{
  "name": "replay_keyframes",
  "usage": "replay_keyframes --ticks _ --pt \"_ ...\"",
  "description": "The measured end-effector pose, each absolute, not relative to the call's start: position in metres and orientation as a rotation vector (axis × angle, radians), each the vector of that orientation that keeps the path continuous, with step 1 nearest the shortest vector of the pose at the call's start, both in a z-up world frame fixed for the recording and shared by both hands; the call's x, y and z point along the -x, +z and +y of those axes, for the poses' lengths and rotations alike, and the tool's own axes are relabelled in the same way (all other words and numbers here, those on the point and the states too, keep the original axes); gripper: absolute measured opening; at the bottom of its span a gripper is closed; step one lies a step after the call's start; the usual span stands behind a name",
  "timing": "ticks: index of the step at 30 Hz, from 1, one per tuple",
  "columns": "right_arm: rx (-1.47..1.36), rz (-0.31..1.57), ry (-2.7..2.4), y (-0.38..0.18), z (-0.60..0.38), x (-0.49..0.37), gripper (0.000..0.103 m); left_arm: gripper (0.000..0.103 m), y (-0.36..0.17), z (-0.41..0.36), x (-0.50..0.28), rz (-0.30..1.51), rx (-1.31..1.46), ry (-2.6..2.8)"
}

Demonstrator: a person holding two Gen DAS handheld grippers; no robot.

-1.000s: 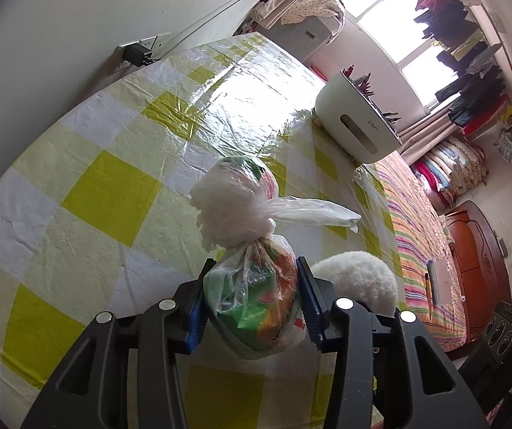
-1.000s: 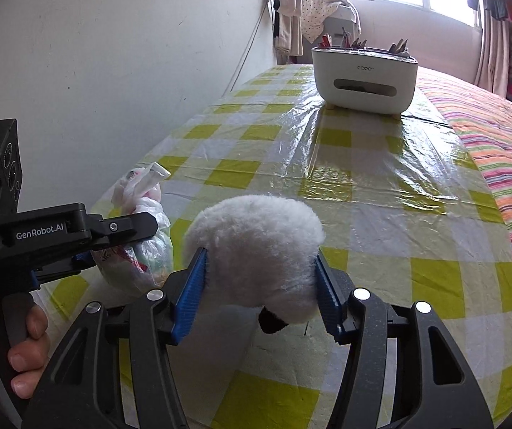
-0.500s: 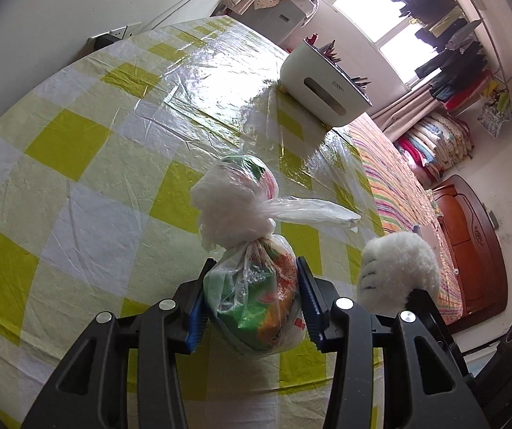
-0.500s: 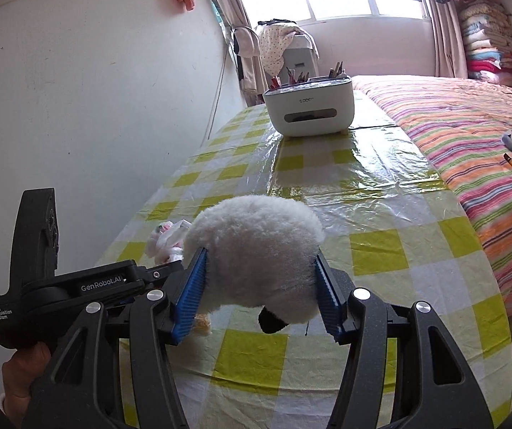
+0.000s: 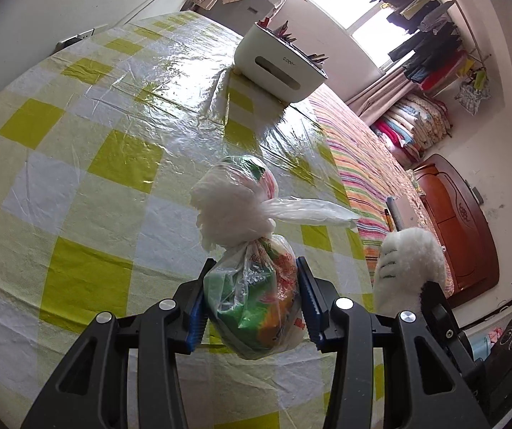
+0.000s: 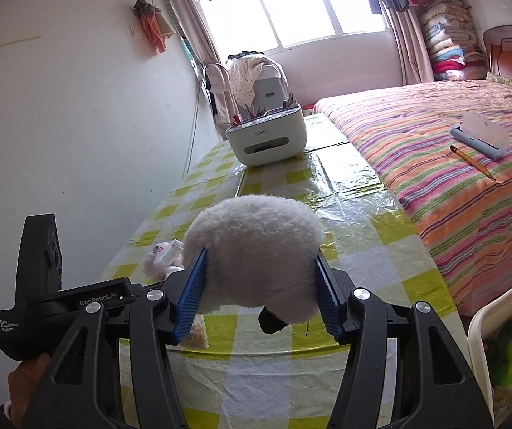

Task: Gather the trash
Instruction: 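Carry the snack bag and fluffy toy over the cream bin with both grippers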

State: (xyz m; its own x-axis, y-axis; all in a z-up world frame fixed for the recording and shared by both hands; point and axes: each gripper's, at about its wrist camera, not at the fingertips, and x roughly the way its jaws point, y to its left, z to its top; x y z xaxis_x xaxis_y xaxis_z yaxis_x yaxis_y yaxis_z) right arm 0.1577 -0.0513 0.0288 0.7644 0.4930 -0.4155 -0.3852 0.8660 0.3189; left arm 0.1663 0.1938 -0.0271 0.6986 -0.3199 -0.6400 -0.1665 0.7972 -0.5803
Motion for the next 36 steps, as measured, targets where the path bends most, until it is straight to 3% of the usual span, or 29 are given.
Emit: replay_keyframes --ticks 36 --pt "-0.463 0.349 0.104 0.022 -0.209 -0.11 0.056 0.043 -0.009 0.043 -0.177 0.846 0.481 -0.356"
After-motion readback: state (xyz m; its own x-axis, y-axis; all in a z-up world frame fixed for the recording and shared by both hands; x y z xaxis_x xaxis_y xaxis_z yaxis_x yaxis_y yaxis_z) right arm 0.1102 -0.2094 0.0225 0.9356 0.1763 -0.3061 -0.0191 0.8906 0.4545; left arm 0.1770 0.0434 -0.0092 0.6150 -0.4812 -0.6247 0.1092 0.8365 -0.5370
